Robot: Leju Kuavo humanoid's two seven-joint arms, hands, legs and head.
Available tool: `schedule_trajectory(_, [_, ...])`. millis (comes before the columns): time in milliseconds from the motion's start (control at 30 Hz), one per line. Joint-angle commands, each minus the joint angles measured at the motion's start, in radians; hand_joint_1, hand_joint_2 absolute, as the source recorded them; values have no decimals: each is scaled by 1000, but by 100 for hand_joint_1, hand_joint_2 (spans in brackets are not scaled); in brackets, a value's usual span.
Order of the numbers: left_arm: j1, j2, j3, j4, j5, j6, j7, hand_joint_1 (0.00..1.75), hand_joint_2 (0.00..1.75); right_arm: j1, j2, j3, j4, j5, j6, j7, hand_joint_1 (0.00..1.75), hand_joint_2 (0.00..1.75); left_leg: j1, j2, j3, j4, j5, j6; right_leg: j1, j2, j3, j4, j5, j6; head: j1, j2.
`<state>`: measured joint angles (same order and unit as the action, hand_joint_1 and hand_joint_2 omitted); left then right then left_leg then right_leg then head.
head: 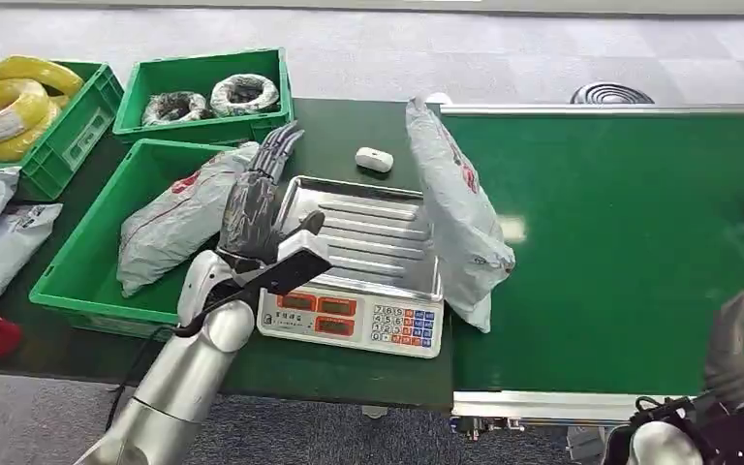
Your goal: Moved the parcel from conveyor to table for the left to box.
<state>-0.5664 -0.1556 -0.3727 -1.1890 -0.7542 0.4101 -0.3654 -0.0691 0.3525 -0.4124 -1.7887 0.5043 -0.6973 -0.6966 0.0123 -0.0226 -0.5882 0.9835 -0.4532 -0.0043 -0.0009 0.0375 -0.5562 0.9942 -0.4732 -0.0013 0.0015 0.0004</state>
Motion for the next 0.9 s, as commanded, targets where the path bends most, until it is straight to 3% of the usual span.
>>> schedule_trajectory(33, [-13,15,14,104,-19,4,8,0,0,-13,-3,27,119,1,-1,-2,0,175,0,2,2,-1,0,0,0,-1,2,-2,0,0,0,0])
schedule_trajectory(367, [-30,-23,-44,225,-67,-5,11,0,0,-16,-3,67,162,23,-1,-2,0,175,-1,1,3,-3,1,0,0,-4,3,-3,0,1,0,0])
schedule_trajectory(500, [-42,-7,-29,279,8,39,-38,0,0,-61,-3,-17,197,94,-1,-2,0,175,0,0,2,-2,1,0,0,-4,3,-2,0,1,0,0])
schedule_trajectory(667, [138,55,55,149,106,52,-84,0,0,-147,-62,-50,173,-69,-1,-2,0,175,-2,6,4,-4,0,0,-1,1,2,-2,1,1,0,0])
schedule_trajectory(800, [405,53,161,-36,180,90,-119,0,0,-222,-60,-142,326,-7,-1,4,0,175,-2,10,6,-5,-1,0,-1,6,4,-4,1,1,0,0])
schedule_trajectory(833, [457,52,183,-80,187,88,-118,0,0,-220,-105,-97,408,16,-1,99,0,175,-1,9,6,-4,-1,0,-1,5,4,-3,1,1,0,0])
schedule_trajectory(867, [523,48,216,-140,197,88,-110,0,0,-240,-151,-74,523,173,-1,257,0,175,-2,12,9,-6,-2,1,-1,6,6,-6,1,1,0,0])
schedule_trajectory(900, [559,50,231,-175,202,80,-109,0,0,-258,-174,-68,589,200,-1,285,0,175,-1,13,10,-7,-2,1,0,6,7,-7,2,1,-1,0])
